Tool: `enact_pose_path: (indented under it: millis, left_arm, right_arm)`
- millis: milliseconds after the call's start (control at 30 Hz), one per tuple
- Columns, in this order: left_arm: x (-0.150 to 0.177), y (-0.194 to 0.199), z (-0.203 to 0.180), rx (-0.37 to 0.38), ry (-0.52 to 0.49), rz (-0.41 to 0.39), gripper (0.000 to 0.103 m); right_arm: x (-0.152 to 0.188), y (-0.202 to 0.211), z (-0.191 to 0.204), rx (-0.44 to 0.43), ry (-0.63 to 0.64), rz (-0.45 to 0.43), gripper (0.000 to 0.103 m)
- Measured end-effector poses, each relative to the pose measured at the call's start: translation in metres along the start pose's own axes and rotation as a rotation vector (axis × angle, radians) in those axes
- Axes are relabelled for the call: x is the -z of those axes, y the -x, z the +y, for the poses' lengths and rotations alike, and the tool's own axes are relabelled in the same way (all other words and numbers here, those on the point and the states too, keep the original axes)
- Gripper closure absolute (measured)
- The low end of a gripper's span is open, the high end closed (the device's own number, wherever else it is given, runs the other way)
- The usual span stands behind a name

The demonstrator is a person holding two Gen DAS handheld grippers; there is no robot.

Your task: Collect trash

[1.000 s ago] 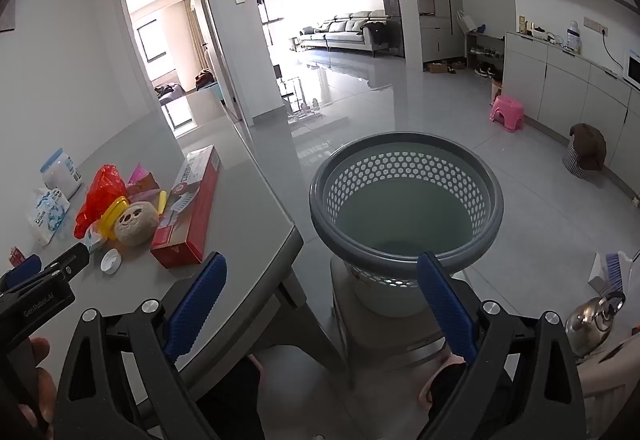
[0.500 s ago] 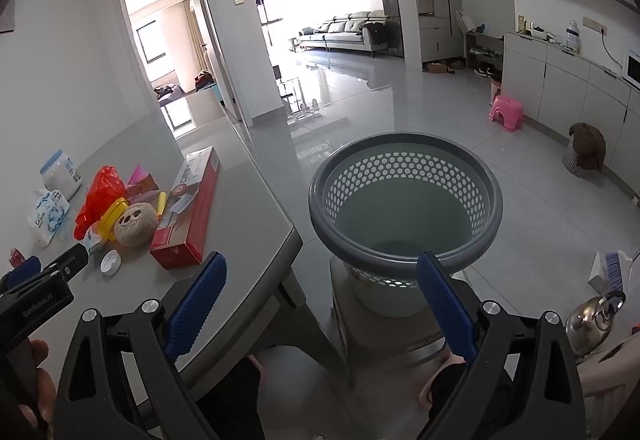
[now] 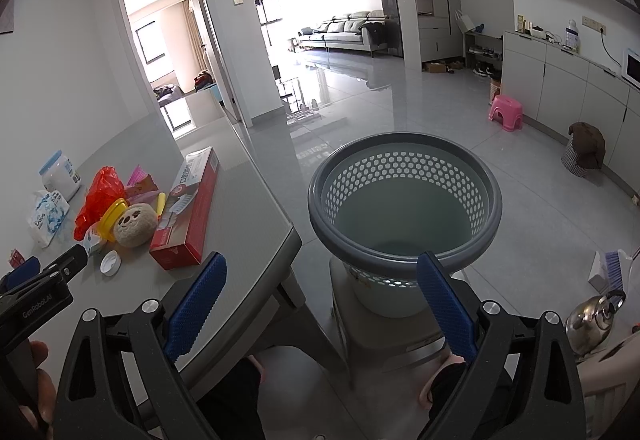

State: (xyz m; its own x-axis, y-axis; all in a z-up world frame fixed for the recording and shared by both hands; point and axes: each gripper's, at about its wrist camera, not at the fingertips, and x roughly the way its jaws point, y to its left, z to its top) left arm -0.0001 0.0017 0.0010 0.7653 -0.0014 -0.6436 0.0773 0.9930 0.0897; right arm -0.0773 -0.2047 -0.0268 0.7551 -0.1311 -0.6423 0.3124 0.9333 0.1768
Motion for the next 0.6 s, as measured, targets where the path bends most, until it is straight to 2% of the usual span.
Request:
enact_pose_path:
  millis: [600]
  left_arm:
    - [-0.0003, 0.0009, -0.0009, -0.002, -0.006, -0.001, 0.006]
  right_arm:
    - [0.0002, 0.0, -0.0003, -0.001, -0.002, 0.002, 0.011]
